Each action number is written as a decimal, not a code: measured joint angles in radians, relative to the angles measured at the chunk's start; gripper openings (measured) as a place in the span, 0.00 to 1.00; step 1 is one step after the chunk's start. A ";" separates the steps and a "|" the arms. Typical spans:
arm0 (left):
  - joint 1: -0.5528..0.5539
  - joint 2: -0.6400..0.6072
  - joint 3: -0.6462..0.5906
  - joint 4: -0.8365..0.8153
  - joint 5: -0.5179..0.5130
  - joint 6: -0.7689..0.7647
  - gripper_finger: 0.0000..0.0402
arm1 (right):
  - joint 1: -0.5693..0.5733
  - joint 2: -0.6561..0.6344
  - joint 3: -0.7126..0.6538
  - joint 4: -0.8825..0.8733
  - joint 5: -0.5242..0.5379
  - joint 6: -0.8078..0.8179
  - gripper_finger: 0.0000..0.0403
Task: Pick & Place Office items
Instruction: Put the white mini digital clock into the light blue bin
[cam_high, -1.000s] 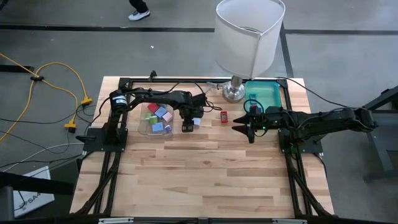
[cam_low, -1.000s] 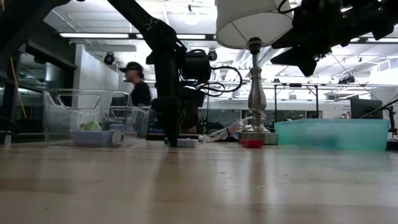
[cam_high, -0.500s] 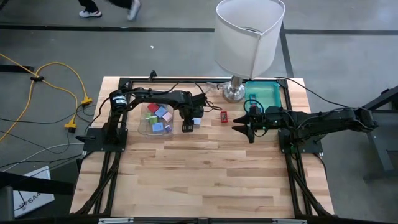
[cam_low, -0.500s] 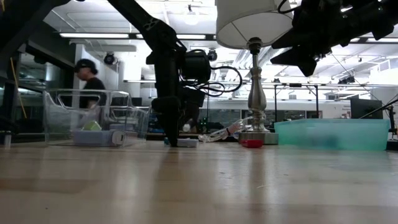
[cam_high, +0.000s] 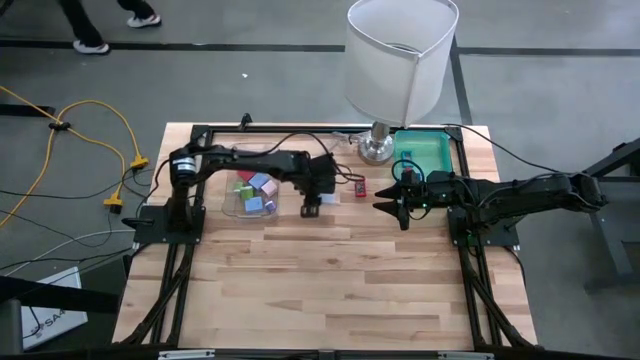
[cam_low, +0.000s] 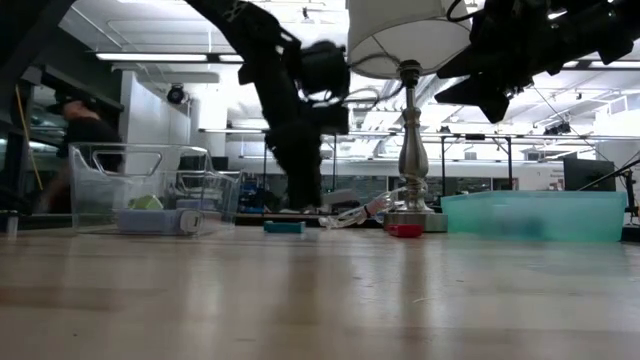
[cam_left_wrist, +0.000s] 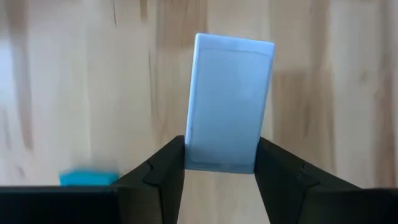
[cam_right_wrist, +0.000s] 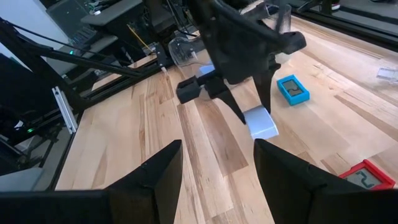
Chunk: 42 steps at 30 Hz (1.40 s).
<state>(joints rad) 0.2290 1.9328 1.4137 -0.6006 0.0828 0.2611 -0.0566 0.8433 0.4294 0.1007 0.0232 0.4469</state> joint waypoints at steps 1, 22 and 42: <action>-0.006 -0.005 0.000 0.023 -0.001 -0.001 0.39 | 0.000 0.000 0.000 0.000 0.000 0.000 0.46; -0.062 -0.011 0.002 0.414 -0.017 -0.164 0.39 | 0.000 0.000 0.000 0.000 0.000 0.000 0.46; -0.103 -0.012 0.002 0.494 -0.016 -0.149 0.40 | 0.000 0.000 0.000 0.000 0.000 0.000 0.46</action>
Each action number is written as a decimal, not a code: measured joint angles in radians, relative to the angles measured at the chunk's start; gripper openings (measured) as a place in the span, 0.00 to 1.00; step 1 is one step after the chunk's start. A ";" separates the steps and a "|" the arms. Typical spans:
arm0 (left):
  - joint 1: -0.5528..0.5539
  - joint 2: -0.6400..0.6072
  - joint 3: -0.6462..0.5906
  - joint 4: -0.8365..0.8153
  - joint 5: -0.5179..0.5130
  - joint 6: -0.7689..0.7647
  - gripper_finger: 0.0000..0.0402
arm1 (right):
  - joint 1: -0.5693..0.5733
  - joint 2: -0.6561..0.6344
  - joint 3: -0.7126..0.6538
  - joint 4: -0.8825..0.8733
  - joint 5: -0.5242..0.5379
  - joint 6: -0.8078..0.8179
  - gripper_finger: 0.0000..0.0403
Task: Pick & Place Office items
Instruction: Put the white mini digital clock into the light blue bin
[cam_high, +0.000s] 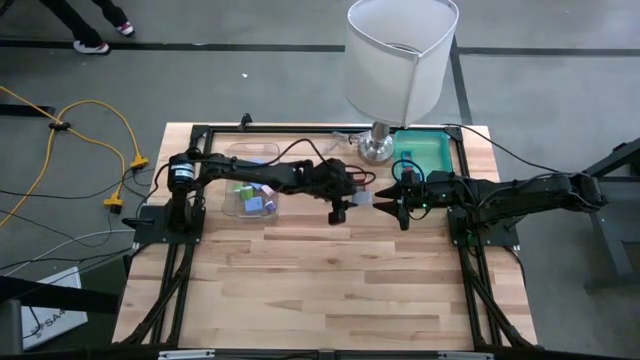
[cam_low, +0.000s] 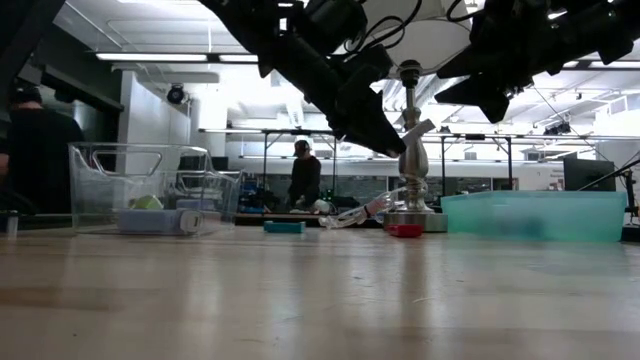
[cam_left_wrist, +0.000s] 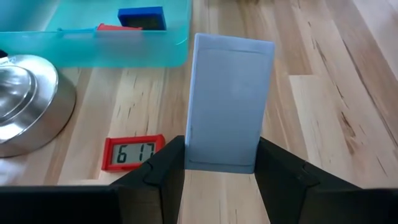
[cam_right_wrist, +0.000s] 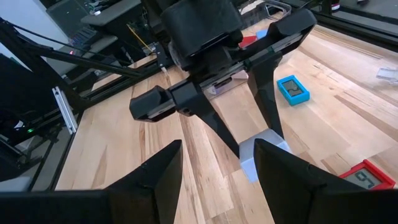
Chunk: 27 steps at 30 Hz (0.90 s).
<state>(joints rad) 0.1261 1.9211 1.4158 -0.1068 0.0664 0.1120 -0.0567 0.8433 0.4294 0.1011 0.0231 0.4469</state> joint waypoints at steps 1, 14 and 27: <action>0.000 0.000 0.000 0.002 0.000 0.000 0.40 | 0.000 0.000 0.000 0.000 0.000 0.000 0.46; 0.000 0.000 0.000 0.009 0.000 0.000 0.40 | 0.000 0.000 0.000 0.008 0.001 -0.009 0.46; 0.000 -0.001 0.001 0.064 0.026 -0.011 0.40 | 0.000 0.000 0.000 -0.100 -0.023 -0.348 0.46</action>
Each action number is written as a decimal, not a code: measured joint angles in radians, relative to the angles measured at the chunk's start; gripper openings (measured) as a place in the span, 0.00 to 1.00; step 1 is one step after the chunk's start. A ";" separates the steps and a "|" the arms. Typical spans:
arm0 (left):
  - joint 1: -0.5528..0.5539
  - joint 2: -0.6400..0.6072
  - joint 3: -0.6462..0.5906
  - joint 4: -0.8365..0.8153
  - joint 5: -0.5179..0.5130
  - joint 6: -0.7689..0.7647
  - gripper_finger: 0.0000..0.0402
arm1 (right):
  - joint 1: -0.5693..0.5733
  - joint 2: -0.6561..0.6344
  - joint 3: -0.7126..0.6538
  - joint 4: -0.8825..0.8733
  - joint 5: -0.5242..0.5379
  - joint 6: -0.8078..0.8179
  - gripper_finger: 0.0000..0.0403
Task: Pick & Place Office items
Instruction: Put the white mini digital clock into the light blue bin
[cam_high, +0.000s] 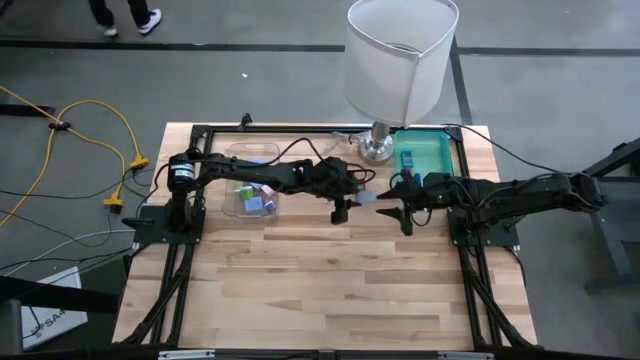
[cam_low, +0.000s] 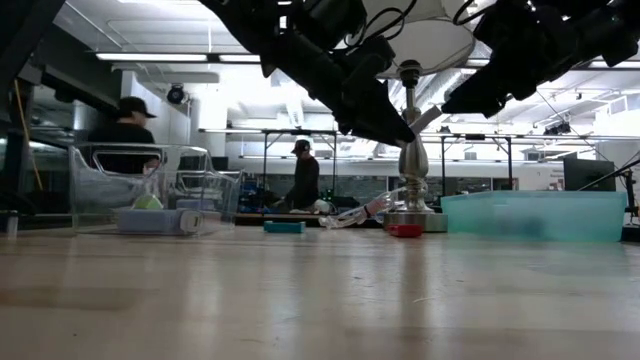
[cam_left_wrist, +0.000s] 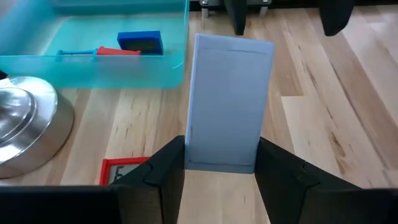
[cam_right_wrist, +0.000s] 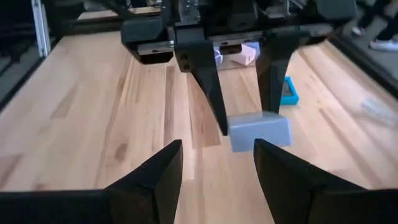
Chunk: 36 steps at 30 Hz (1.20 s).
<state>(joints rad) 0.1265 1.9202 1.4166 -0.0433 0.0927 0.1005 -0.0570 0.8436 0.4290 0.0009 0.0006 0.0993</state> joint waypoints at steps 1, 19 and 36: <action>0.000 0.000 0.000 0.000 0.005 0.000 0.40 | 0.000 0.000 0.000 0.002 0.000 -0.025 0.46; -0.002 0.000 0.000 -0.001 0.050 -0.027 0.40 | 0.000 0.000 0.000 -0.084 0.139 -0.247 0.46; -0.041 0.000 0.000 0.130 0.050 -0.011 0.40 | 0.000 0.000 0.000 -0.045 0.074 -0.252 0.46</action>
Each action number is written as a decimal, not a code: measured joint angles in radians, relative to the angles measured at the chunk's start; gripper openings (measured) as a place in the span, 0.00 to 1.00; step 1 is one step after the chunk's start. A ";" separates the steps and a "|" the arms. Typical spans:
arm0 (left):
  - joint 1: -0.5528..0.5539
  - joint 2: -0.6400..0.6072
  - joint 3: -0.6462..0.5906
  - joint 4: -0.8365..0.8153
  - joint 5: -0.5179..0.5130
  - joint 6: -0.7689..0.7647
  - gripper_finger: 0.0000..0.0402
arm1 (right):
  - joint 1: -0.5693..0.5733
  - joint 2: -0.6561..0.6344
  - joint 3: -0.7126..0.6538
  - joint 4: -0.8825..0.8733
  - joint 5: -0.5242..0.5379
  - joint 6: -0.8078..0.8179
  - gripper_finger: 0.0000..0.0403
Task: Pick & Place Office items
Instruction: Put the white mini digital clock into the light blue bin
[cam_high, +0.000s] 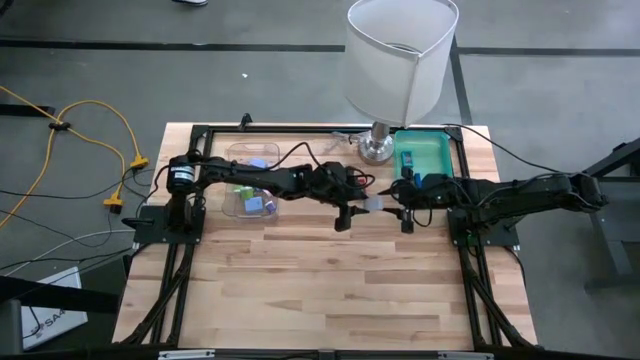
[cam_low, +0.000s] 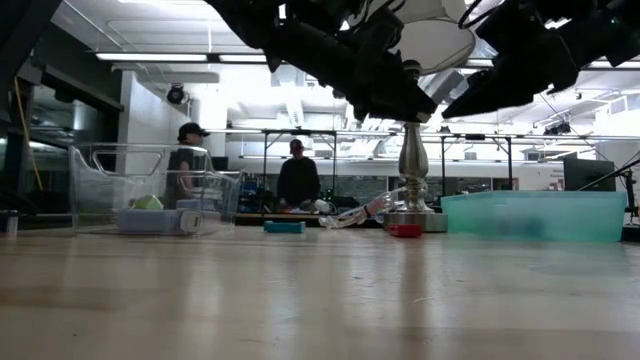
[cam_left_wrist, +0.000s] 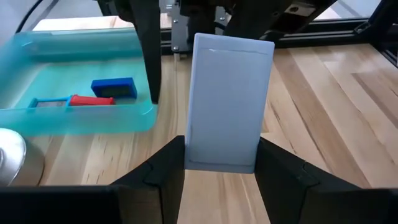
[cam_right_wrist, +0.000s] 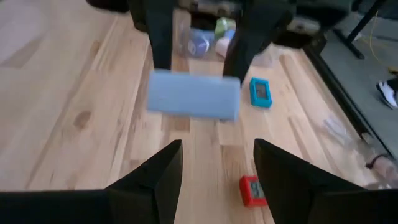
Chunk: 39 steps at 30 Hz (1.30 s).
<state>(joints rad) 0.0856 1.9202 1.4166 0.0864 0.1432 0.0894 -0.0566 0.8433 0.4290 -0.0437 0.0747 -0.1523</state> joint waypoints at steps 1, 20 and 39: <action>0.000 0.000 0.000 0.000 0.000 0.000 0.40 | 0.000 0.000 0.000 0.012 -0.003 0.000 0.46; 0.002 0.000 0.000 0.006 -0.038 -0.007 0.40 | 0.000 0.000 0.000 0.093 -0.081 0.002 0.46; 0.003 0.000 0.000 0.019 -0.037 -0.006 0.40 | 0.000 0.000 0.000 0.124 -0.112 0.002 0.46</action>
<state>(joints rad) 0.0884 1.9198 1.4166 0.1059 0.1060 0.0830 -0.0566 0.8429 0.4290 0.0806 -0.0371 -0.1501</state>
